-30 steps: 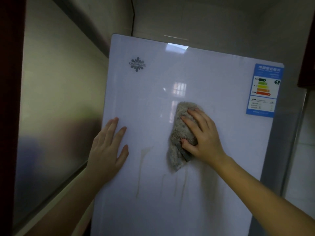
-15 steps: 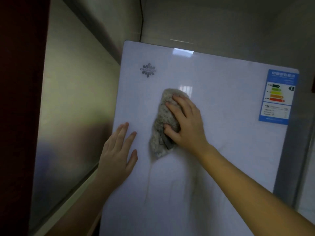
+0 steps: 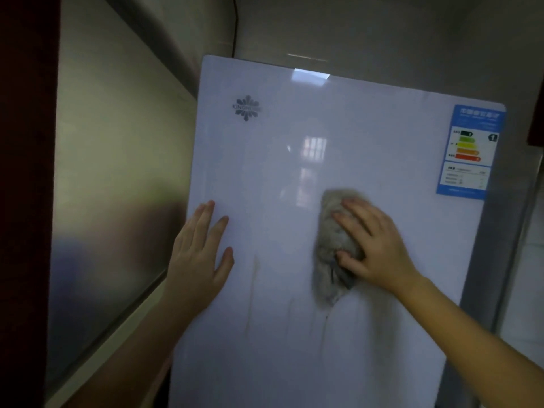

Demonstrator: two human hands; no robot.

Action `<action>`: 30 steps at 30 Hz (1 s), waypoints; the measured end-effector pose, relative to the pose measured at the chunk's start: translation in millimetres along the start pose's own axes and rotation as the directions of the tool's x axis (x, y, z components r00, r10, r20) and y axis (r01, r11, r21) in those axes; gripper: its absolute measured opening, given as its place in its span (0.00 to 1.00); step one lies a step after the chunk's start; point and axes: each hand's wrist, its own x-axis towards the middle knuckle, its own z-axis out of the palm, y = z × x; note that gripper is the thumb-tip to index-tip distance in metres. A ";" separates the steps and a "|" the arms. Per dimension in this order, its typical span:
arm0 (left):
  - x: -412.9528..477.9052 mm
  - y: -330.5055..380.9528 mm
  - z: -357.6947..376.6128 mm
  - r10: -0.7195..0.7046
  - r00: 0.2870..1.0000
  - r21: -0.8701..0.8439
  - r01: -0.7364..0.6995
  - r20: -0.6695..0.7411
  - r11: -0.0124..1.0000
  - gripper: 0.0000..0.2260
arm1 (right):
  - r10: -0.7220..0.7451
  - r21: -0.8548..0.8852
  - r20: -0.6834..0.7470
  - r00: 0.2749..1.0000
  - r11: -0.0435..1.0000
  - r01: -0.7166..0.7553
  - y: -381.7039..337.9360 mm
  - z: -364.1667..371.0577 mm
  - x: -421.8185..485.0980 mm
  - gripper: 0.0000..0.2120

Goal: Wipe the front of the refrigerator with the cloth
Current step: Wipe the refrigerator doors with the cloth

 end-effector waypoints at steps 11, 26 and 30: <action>6.8 21.6 -10.9 -0.047 0.998 0.100 0.043 0.030 0.994 0.26 | 0.063 0.075 -0.053 0.997 0.995 -0.058 -0.3 12.8 -48.1 0.30; 35.0 76.8 28.1 0.068 0.994 0.174 -0.051 -0.091 0.983 0.24 | 0.021 0.077 -0.042 0.999 0.997 -0.017 104.1 -43.9 12.1 0.33; 29.1 72.4 35.0 0.071 0.994 0.179 -0.055 -0.082 0.982 0.26 | 0.003 0.096 -0.068 0.998 0.995 0.004 90.1 -32.1 -3.1 0.33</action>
